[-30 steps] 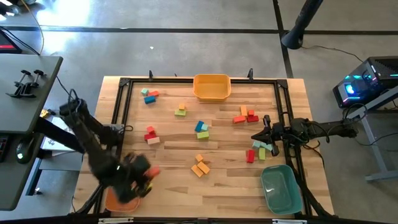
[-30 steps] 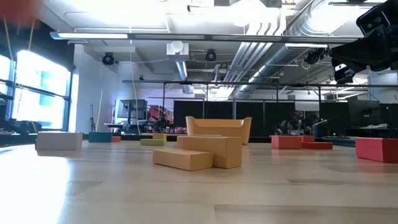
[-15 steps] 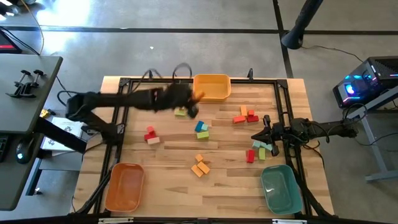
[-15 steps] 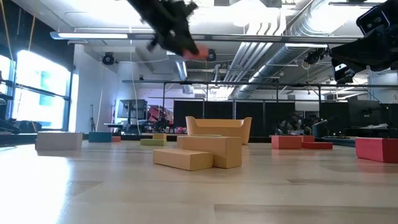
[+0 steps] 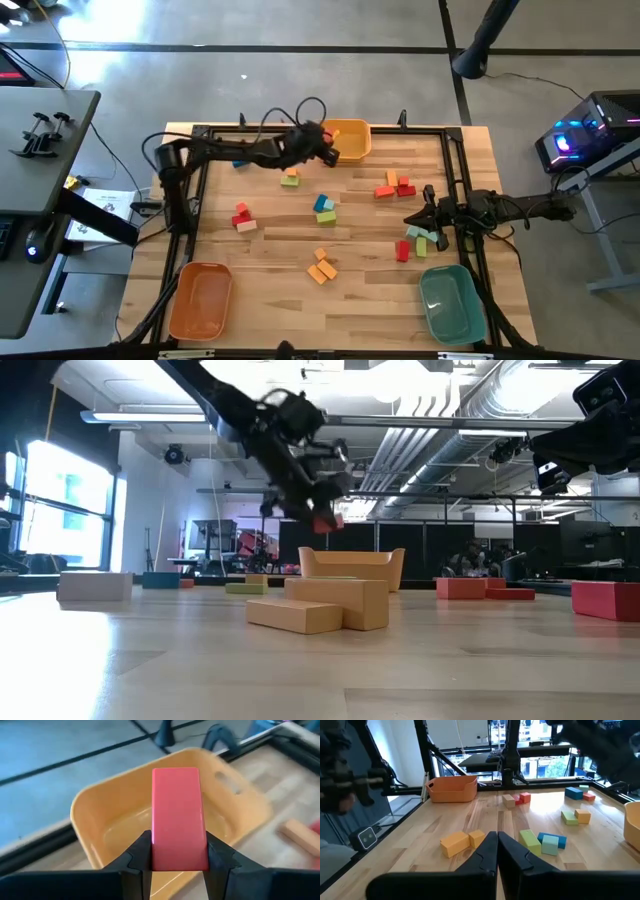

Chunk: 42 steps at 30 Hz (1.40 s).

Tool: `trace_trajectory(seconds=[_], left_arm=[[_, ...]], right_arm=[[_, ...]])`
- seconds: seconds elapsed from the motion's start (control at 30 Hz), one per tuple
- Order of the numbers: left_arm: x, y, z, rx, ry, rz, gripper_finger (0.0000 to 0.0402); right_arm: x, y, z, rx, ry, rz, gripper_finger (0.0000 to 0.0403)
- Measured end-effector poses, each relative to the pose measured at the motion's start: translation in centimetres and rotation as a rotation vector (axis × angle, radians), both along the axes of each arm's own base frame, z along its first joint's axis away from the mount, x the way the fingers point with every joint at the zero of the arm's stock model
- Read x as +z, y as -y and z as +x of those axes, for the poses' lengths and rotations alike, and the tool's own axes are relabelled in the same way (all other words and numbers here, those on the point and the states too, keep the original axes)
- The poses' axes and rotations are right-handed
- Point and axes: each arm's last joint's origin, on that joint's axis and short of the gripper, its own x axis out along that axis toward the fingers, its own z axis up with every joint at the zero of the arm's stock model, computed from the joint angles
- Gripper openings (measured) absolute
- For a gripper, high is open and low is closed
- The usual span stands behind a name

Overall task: Sort blocks by size
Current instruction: Put the orange wide rectangular block into the yellow bin, then put the bottom yellow square block into the blue bin

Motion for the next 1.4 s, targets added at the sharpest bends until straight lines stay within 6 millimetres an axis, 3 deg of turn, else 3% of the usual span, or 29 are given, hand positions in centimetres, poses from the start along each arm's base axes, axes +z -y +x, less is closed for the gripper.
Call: trace_trajectory(seconds=[0.27,0.5,0.7,0.87,1.0,1.17,1.27,1.4], left_arm=[[-0.7,-3.2,0.4,0.028,-0.023,-0.165,0.0121],[-1.9,-4.0,0.3,0.042,-0.059,-0.217,0.0156],[-1.5,-4.8,-0.2,0.036,-0.083,-0.185,0.0189],[-0.1,-4.8,-0.5,-0.038,-0.115,-0.111,0.0198],[2.1,-2.2,0.4,-0.211,-0.128,-0.021,0.0196],[3.1,5.1,1.4,-0.482,-0.147,0.106,0.0189],[2.9,9.9,0.2,-0.586,-0.11,0.156,0.0183],[1.9,15.1,-3.6,-0.73,-0.062,0.203,0.0177]], right_arm=[[0.0,0.0,0.0,0.0,0.001,0.0,0.0],[0.0,0.0,0.0,0.0,0.0,0.0,0.0],[0.0,0.0,0.0,0.0,0.0,0.0,0.0],[0.0,0.0,0.0,0.0,0.0,0.0,0.0],[0.0,0.0,0.0,0.0,0.0,0.0,0.0],[0.0,0.0,0.0,0.0,0.0,0.0,0.0],[0.0,0.0,0.0,0.0,0.0,0.0,0.0],[0.0,0.0,0.0,-0.001,0.0,0.0,0.0]])
